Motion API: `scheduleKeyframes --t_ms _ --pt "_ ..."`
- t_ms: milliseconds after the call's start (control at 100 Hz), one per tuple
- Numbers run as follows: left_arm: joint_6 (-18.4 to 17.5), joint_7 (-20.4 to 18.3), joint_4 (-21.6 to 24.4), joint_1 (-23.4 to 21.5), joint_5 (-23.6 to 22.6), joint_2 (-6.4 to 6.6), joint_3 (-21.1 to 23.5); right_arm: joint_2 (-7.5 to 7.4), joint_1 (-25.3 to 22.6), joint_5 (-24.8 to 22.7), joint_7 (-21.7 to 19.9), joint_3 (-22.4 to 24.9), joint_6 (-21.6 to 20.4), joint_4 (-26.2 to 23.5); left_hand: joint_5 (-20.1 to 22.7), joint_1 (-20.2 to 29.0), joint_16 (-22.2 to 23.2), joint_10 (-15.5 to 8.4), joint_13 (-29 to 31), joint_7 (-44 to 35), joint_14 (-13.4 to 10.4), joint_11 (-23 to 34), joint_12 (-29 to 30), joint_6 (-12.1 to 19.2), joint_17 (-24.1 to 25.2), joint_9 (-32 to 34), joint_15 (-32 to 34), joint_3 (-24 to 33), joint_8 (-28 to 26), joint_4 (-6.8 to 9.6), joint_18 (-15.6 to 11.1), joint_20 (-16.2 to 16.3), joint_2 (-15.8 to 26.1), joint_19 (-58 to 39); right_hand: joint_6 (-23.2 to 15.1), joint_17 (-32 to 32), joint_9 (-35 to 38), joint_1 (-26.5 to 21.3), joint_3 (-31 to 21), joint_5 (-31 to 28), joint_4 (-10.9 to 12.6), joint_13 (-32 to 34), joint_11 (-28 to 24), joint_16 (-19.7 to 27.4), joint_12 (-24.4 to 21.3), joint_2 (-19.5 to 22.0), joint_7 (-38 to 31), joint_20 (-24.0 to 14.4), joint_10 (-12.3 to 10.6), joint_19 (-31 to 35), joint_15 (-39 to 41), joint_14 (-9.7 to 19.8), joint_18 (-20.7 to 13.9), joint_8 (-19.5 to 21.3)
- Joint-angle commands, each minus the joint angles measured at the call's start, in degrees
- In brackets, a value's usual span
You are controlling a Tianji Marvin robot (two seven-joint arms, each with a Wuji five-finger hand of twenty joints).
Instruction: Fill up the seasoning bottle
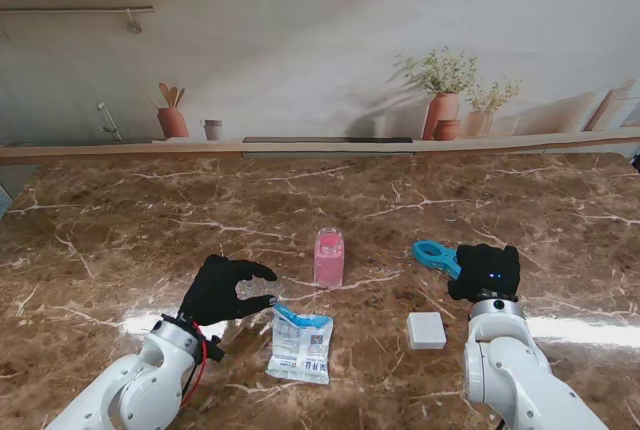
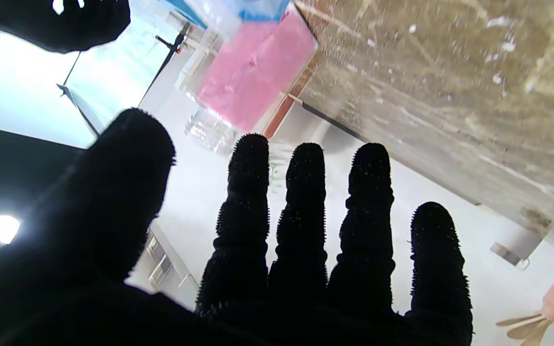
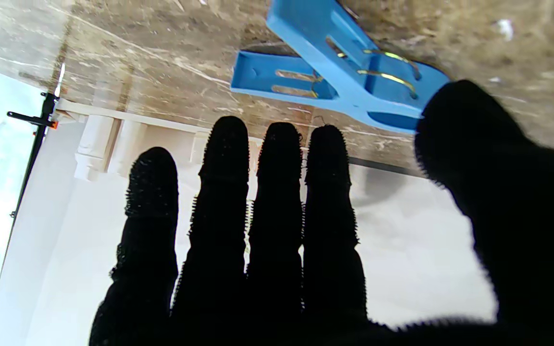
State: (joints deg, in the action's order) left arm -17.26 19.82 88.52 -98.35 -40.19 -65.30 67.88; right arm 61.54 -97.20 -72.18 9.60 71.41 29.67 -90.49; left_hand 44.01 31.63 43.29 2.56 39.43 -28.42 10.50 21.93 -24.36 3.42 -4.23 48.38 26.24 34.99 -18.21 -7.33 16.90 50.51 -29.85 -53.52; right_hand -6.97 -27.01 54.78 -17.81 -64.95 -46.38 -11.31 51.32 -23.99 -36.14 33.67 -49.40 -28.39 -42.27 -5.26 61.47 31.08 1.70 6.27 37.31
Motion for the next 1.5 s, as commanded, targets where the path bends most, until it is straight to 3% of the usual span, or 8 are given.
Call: scheduleKeyframes --t_ms 0,590,620,670,730,950,1310,1490 --pt "0.4 0.9 1.3 -0.6 -0.3 -0.2 0.4 -0.11 0.4 0.8 -1.6 -0.2 0.7 0.9 -1.6 -2.0 -1.4 0.3 -2.6 1.1 -0.1 -1.1 0.7 -0.6 1.1 -2.1 -2.2 -2.0 0.0 1.81 -2.0 -1.4 1.6 1.9 1.4 0.7 -1.0 2.2 0.4 1.9 2.0 -1.4 0.0 -0.1 0.4 0.2 1.3 -0.1 0.6 0.1 -0.3 -0.6 0.1 0.3" --pt "2.7 2.4 5.3 -1.9 -1.0 -0.51 2.3 -0.12 8.8 7.7 -2.3 -6.5 1.8 11.6 -2.0 -1.5 -2.9 0.4 -4.1 2.2 -0.4 -2.0 1.1 -0.6 2.3 -3.7 -4.0 -5.1 0.0 2.45 -1.2 -3.7 3.7 3.5 -0.1 -2.6 4.0 -1.5 -1.3 -1.6 2.4 3.2 -2.7 -1.9 1.3 0.6 0.5 -1.3 -0.5 4.4 4.4 0.3 0.2 0.0" --pt "2.8 2.4 5.5 -2.0 -1.0 -0.51 2.4 -0.01 9.3 8.5 -1.7 -6.8 1.6 12.4 -2.0 -1.4 -3.0 0.5 -4.0 2.2 -0.3 -2.0 1.1 -0.8 2.3 -3.6 -4.1 -5.1 0.0 2.48 -1.2 -3.7 4.0 3.6 -0.9 -3.8 6.2 -3.1 -1.5 -3.3 2.0 4.9 -4.3 -3.3 2.2 1.3 -1.4 -1.3 -1.0 5.7 7.4 0.7 0.3 0.3" --pt "2.8 2.4 5.6 -2.0 -1.2 -0.5 2.5 0.5 10.0 11.1 1.0 -7.1 0.8 14.1 -2.0 -1.5 -3.0 0.5 -4.0 2.3 -0.4 -2.0 1.1 -0.6 2.3 -3.6 -4.1 -5.4 -0.1 2.49 -1.1 -3.7 5.0 3.5 -3.4 -5.8 10.5 -7.8 -0.9 -3.1 -5.2 7.8 -5.9 -5.0 8.3 0.0 -13.6 -1.3 -1.4 8.7 12.6 1.0 0.4 -8.5" --pt "3.0 2.6 5.9 -2.1 -1.2 -0.53 2.6 1.09 10.8 12.9 4.2 -7.4 0.0 16.0 -1.6 -1.2 -3.0 0.6 -4.0 2.2 -0.2 -2.1 1.1 -0.8 2.3 -3.5 -4.1 -5.7 -0.2 2.52 -1.1 -3.7 5.2 3.5 -6.7 -7.6 14.6 -11.8 -1.7 -3.8 -5.1 10.2 -7.2 -6.3 10.7 2.0 -23.7 -2.3 -2.2 11.8 16.9 1.5 0.4 -13.2" --pt "3.5 2.6 7.8 -2.5 -2.1 -0.46 3.4 2.2 11.9 14.0 13.4 -7.0 -3.2 19.0 -1.5 -1.0 -2.9 0.8 -3.8 2.2 -0.1 -2.2 1.0 -0.8 2.0 -3.4 -4.1 -6.9 -0.4 2.67 -1.1 -3.6 5.8 3.3 -13.4 -10.4 18.7 -14.1 -9.1 -9.2 -3.2 13.4 -12.7 -10.9 15.5 2.5 -27.3 -4.7 -2.9 18.7 26.2 2.3 -0.6 -1.6" --pt "4.3 -0.7 12.2 -0.6 3.4 -0.95 2.9 3.0 7.0 9.5 23.6 -0.7 -6.8 8.6 0.0 -0.7 -2.8 3.2 -2.2 5.1 1.7 -3.7 2.8 -5.3 -1.7 -2.1 -3.4 -10.2 1.1 2.87 -2.3 0.4 6.9 -3.3 -12.6 -11.2 18.9 -14.6 -9.4 -9.6 -2.9 13.8 -13.4 -11.7 17.3 2.9 -26.1 -5.1 -2.4 20.1 27.9 2.3 -1.2 2.5" --pt "7.9 -7.0 16.1 1.5 9.5 -0.84 1.9 3.02 2.8 5.4 29.1 1.8 -9.2 0.1 -1.7 1.5 -4.9 5.6 -2.6 11.3 2.3 -5.6 5.6 -9.0 -2.7 -4.3 -4.6 -20.6 4.7 3.47 -2.9 1.4 9.3 -5.0 -12.6 -11.0 18.8 -14.8 -9.1 -9.6 -2.6 13.6 -13.3 -11.8 17.4 3.2 -25.8 -5.0 -2.4 20.0 27.9 2.4 -1.4 2.7"
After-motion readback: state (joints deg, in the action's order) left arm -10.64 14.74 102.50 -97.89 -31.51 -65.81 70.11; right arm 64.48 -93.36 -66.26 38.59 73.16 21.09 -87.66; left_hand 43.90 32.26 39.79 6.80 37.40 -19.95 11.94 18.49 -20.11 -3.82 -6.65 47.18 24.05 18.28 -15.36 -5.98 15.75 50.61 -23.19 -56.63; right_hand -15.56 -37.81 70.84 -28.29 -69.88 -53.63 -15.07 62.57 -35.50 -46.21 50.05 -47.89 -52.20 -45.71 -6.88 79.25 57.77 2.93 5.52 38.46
